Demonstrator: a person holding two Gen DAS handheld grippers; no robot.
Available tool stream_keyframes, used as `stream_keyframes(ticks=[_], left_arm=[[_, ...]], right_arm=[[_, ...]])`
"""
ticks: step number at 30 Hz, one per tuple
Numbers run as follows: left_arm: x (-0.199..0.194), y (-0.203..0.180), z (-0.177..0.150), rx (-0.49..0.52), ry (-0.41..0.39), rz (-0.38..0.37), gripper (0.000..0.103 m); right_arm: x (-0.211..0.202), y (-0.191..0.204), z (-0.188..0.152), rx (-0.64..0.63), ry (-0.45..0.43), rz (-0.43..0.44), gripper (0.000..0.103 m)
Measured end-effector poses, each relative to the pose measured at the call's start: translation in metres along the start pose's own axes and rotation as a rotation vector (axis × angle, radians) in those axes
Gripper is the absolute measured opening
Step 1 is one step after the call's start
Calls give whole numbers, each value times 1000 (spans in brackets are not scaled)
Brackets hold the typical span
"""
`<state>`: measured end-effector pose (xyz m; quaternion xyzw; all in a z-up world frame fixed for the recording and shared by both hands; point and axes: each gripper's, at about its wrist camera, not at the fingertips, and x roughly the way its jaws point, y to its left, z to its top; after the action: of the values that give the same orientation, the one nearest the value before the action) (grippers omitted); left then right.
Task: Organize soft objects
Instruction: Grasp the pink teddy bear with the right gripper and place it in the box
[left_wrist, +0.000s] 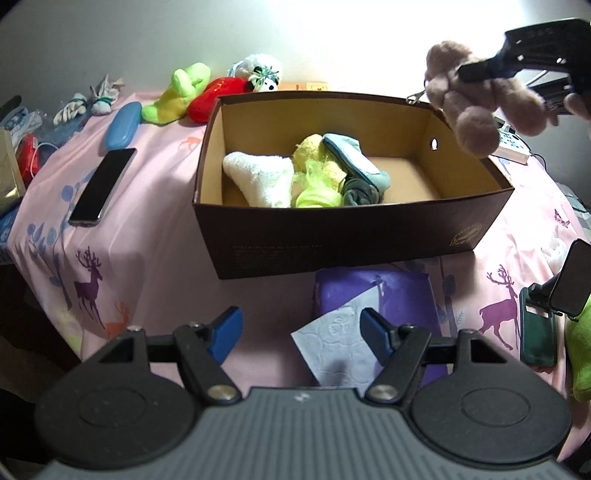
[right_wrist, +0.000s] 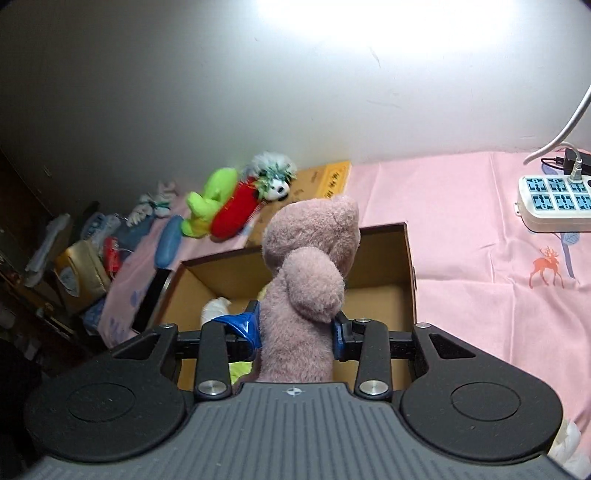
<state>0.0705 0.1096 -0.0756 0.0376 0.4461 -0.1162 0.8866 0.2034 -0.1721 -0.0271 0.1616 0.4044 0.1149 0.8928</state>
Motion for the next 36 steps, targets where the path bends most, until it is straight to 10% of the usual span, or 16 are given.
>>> stream_keyframes(ticks=[16, 36], left_arm=[[0, 34, -12, -107, 41, 48, 76], [4, 10, 21, -37, 25, 74, 76]], right_arm=[[124, 12, -15, -158, 263, -246, 24], [1, 8, -22, -33, 110, -125, 21]])
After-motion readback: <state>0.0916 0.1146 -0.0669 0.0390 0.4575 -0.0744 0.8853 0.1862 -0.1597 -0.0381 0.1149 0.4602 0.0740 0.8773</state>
